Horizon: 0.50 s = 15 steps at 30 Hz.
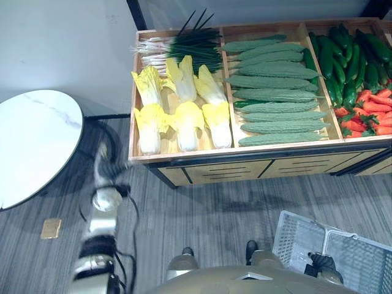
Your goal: Pick vegetable in the basket
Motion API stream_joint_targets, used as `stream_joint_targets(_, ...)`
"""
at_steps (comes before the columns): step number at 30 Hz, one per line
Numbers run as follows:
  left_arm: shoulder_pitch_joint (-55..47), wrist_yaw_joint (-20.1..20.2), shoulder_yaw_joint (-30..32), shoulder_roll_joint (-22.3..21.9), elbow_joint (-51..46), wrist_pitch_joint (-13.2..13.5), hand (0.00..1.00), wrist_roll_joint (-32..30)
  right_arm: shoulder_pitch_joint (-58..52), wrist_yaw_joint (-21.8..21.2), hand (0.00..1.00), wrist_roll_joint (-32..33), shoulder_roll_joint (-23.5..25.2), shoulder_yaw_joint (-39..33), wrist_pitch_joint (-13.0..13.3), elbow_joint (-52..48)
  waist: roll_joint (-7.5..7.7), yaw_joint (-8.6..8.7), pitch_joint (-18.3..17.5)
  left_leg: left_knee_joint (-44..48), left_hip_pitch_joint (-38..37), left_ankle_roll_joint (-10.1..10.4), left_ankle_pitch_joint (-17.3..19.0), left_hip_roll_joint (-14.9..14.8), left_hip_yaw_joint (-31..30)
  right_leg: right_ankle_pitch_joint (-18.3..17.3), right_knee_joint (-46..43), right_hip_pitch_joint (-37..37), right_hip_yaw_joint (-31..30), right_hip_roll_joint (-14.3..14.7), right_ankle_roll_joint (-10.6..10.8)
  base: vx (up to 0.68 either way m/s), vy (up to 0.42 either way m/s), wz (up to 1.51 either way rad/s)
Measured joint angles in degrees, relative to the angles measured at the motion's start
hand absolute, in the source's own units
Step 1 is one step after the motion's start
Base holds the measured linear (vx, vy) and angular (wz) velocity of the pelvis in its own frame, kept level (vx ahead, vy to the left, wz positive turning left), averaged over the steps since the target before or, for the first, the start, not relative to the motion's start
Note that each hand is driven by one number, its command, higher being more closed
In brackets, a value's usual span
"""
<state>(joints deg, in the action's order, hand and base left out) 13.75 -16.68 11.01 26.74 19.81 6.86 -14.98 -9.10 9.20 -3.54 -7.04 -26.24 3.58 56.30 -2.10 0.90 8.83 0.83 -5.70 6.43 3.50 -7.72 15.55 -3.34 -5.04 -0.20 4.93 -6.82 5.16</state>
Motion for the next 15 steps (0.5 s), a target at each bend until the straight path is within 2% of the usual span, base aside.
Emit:
stream_joint_targets(4, 4.5, -2.3, -1.5, 1.1, -5.7, 1.2, 0.0, -2.0, 0.5, 0.0, 1.0, -0.2, -0.2, 3.0, 0.6, -1.5, 0.35, 0.01, 0.1, 0.1, 1.6, -0.2, -0.1, 0.9, 2.6, 0.0, -1.9, -4.5, -2.7, -0.5, 0.0, -0.14, 0.026, -0.42)
stream_joint_targets(6, 5.3, -2.2, -4.6, 1.0, -7.6, 1.1, 0.0, -3.4, 1.2, 0.0, 1.0, -2.4, -0.3, 4.8, 0.4, -1.4, 0.18, 1.05, 0.5, 0.1, 2.8, -0.2, -0.1, 0.6, 2.8, 2.2, 0.4, -5.3, -3.0, 0.2, 0.0, -0.17, -0.015, -0.25)
stream_joint_targets(9, 6.9, -2.1, -7.9, 0.8, -7.6, 0.9, 0.0, -5.1, 3.4, 0.1, 1.0, -2.5, -0.5, 5.3, 0.1, -1.4, 0.24, 1.29, 2.5, 0.2, 3.6, -0.4, 0.0, 0.1, 4.1, 4.7, 4.2, -6.0, -4.7, 0.9, -0.4, -0.17, -0.022, -0.36)
stream_joint_targets(11, 9.6, -2.1, -9.9, 0.8, -7.6, 0.8, 0.0, -6.6, 4.4, 0.3, 1.0, -3.5, -1.1, 6.1, -0.3, -1.5, 0.35, 1.46, 2.9, 0.3, 6.8, -0.3, -0.1, 0.0, 4.4, 7.0, 6.4, -8.0, -4.6, 0.6, -0.2, -0.16, -0.04, -0.14)
stream_joint_targets(13, 14.4, -2.0, -12.4, 0.5, -7.3, 0.3, 0.0, -7.2, 6.5, 1.1, 1.0, -4.3, -1.6, 6.2, -0.7, -1.5, 0.4, 1.79, 5.5, 0.1, 9.2, -0.6, -1.4, 0.5, 4.4, 10.0, 9.1, -9.4, -4.6, 0.2, -0.1, -0.1, -0.044, -0.02)
stream_joint_targets(15, 16.4, -2.0, -13.5, -0.1, -6.6, -0.4, 0.0, -8.1, 7.8, 1.4, 1.0, -4.5, -2.0, 6.4, -0.9, -1.5, 0.15, 2.45, 7.0, -0.1, 9.6, -1.1, -2.2, 0.7, 4.4, 11.4, 9.9, -9.5, -4.6, 0.0, -0.1, -0.07, -0.018, -0.01)
